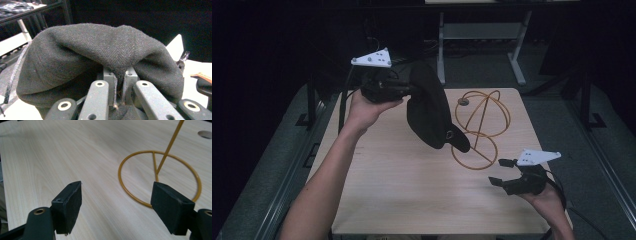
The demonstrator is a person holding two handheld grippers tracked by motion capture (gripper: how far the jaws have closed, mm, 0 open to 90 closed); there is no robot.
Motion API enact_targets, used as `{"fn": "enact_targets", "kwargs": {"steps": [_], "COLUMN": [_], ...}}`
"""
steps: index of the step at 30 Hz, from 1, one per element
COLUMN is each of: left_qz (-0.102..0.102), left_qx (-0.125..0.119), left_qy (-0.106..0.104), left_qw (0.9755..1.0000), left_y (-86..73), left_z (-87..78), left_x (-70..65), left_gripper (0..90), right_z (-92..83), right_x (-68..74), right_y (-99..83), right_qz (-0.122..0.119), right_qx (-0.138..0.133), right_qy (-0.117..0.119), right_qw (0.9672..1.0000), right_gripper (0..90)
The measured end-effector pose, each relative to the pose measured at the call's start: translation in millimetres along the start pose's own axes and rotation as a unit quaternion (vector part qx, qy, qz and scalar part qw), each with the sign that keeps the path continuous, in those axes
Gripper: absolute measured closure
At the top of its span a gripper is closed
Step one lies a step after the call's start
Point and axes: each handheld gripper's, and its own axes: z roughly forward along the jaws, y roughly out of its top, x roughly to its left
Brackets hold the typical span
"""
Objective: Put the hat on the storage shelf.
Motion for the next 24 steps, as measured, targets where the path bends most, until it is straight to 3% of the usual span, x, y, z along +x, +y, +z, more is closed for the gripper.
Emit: {"fn": "enact_targets", "kwargs": {"steps": [8, 12, 24], "left_qz": [0.003, 0.005, 0.014], "left_qx": [0.001, 0.011, 0.021], "left_qy": [-0.017, -0.021, -0.031], "left_qw": [0.9998, 0.9997, 0.9992], "left_y": [15.8, 23.3, 38.5], "left_z": [19.2, 27.3, 47.4], "left_x": [4.1, 4.6, 3.5], "left_gripper": [84.7, 84.7, 84.6], "right_z": [-7.9, -11.0, -13.2], "right_x": [-5.1, -8.4, -11.6], "right_y": [-2.5, -4.7, -7.5], "right_qz": [0.011, 0.013, 0.016], "right_qx": [-0.015, -0.020, -0.023], "right_qy": [-0.009, -0.025, -0.026], "right_qw": [0.9998, 0.9994, 0.9993], "right_gripper": [24.6, 24.6, 24.5]}}
